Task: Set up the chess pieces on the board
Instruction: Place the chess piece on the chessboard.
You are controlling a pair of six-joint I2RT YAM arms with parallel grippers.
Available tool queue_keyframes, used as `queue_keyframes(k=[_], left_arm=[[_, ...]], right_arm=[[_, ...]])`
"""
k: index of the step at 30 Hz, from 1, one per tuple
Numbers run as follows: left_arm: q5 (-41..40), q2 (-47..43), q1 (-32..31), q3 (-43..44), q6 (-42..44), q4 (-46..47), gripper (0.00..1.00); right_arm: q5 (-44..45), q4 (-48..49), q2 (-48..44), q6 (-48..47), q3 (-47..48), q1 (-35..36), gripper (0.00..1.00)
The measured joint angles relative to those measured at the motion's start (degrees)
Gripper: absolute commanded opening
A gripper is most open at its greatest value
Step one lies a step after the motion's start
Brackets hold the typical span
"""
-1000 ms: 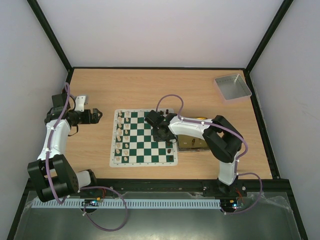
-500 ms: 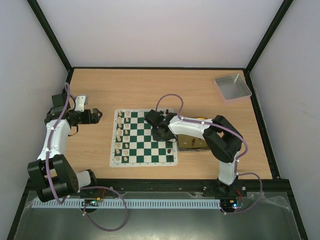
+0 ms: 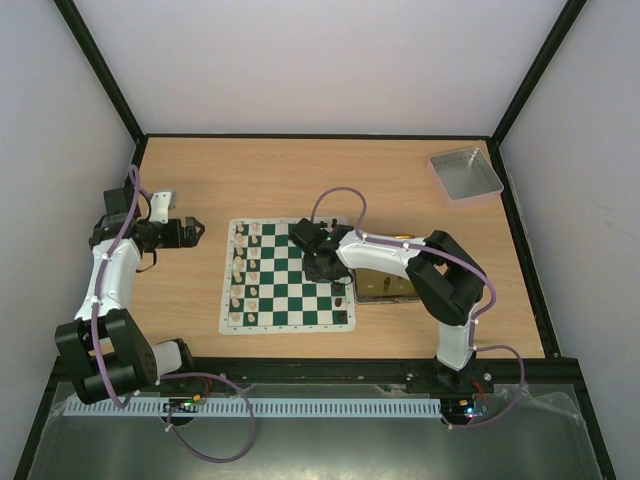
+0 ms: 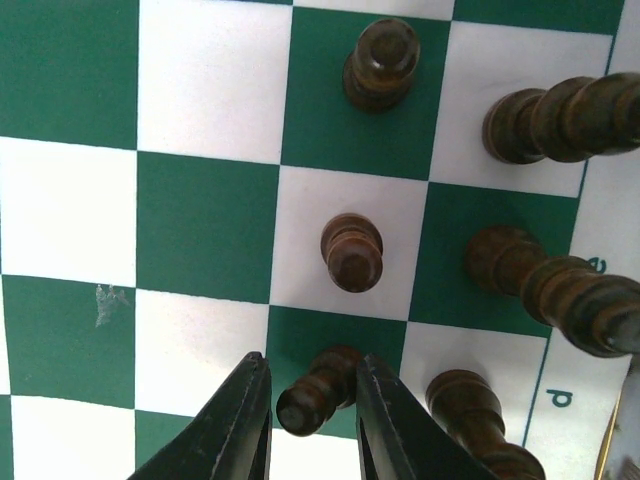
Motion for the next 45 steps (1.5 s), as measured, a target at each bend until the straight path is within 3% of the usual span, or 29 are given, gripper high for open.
queue_keyframes(k=[20,30,45], left_arm=[[0.2,0.0,0.0,0.0,0.0,0.0,0.99],[0.4,0.0,0.0,0.0,0.0,0.0,0.99],[0.4,0.0,0.0,0.0,0.0,0.0,0.99]], right_arm=[[-0.4,0.0,0.0,-0.1,0.0,0.0,0.32],[-0.5,0.0,0.0,-0.2,0.3,0.0,0.18],[-0.5,-0.4,0.0,-0.3,0.5,0.0,0.25]])
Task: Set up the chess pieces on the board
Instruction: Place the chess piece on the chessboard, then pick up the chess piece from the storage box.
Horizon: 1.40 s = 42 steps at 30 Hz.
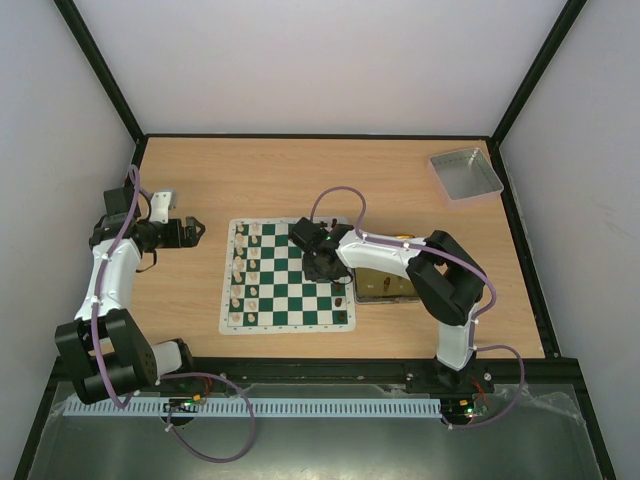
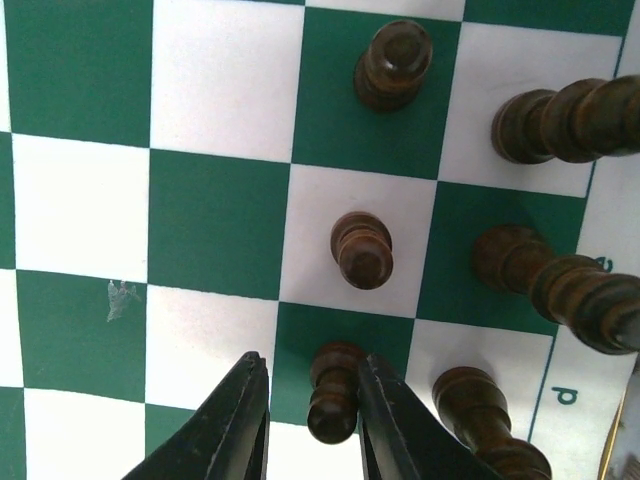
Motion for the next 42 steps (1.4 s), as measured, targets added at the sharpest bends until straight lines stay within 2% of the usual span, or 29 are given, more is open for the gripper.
queue_keyframes(k=[19,27,33,36,42], left_arm=[[0.0,0.0,0.0,0.0,0.0,0.0,0.99],[0.0,0.0,0.0,0.0,0.0,0.0,0.99],[0.0,0.0,0.0,0.0,0.0,-0.1,0.99],[0.1,0.0,0.0,0.0,0.0,-0.2,0.99],[0.6,0.0,0.0,0.0,0.1,-0.2,0.99]], right_arm=[[0.8,-3.1,-0.8,-0.2,1.3,0.0,0.25],[2.3,-7.3,-4.4,-0.8,6.9,0.0,0.25],[4.5,-11.8,-9.8,-1.2,7.2,-0.7,0.25],[4.8,-15.1,-12.5,-2.0,6.0,-2.9,0.26],[5.6,-20.1,-15.6,-4.0,3.0,-11.9,0.26]])
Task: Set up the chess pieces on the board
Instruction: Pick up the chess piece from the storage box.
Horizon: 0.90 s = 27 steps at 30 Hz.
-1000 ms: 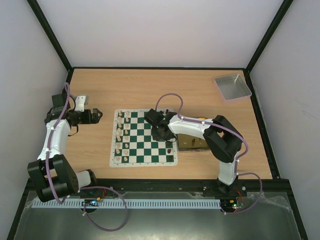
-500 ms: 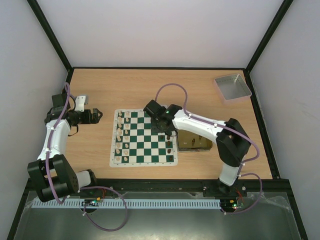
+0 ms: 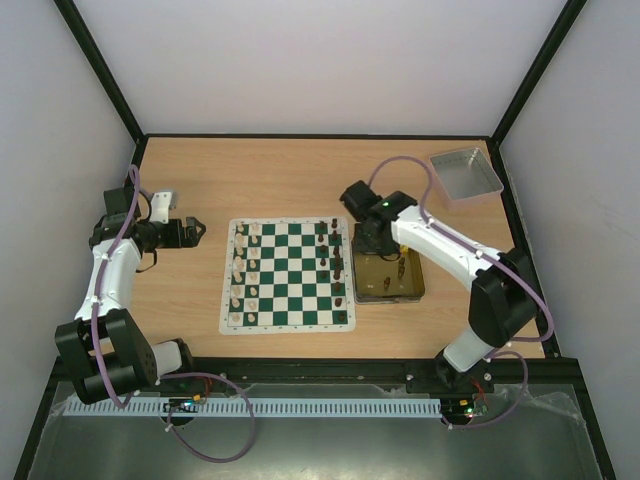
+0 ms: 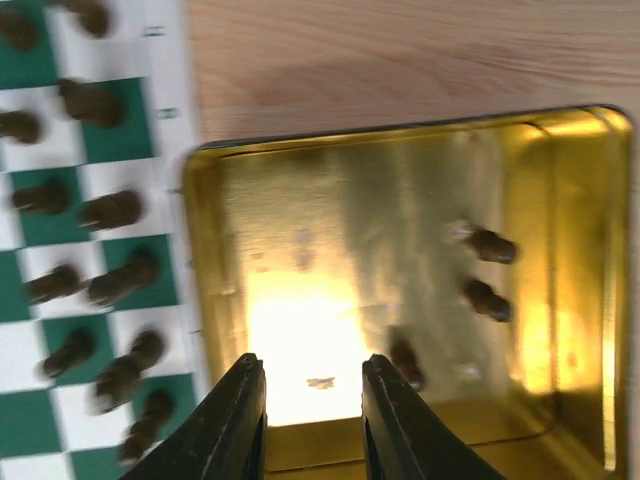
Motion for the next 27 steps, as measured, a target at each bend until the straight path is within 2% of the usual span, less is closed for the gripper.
queue_keyframes(k=[5,10,27], left_arm=[[0.3,0.0,0.0,0.0,0.1,0.0,0.99],[0.8,0.0,0.0,0.0,0.1,0.0,0.99],[1.6,0.0,0.0,0.0,0.9,-0.5,0.99]], right_arm=[[-0.5,0.2,-1.5,-0.9,-5.4,-8.2,0.26],[-2.4,1.1,-0.7,-2.3,-9.4,-13.0,0.26],[-7.3,8.9,2.2,-3.6,-12.9,-20.0,0.25]])
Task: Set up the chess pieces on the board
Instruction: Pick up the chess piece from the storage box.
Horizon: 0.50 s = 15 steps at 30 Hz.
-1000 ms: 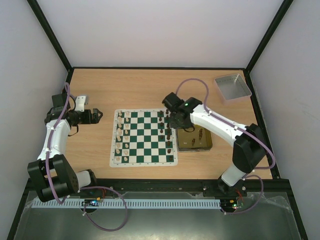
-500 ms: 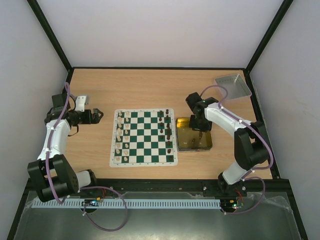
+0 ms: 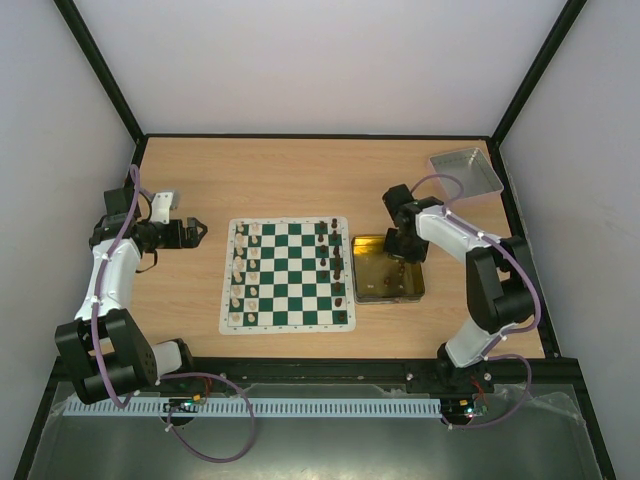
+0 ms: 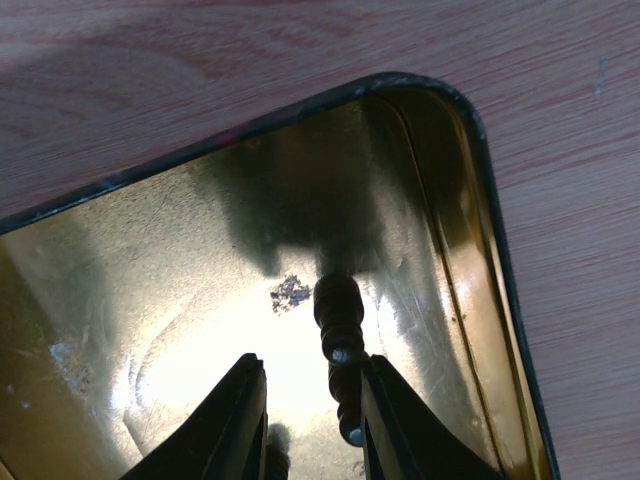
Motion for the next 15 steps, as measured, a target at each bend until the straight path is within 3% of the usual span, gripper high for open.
queue_keyframes(k=[7,15], left_arm=[[0.1,0.0,0.0,0.0,0.0,0.0,0.99],[0.1,0.0,0.0,0.0,0.0,-0.1,0.99]], right_arm=[[-0.7,2.0,0.9,-0.2,-1.5,-1.0,0.24],[-1.0,3.8,1.2,-0.4,-3.4,-1.9,0.06]])
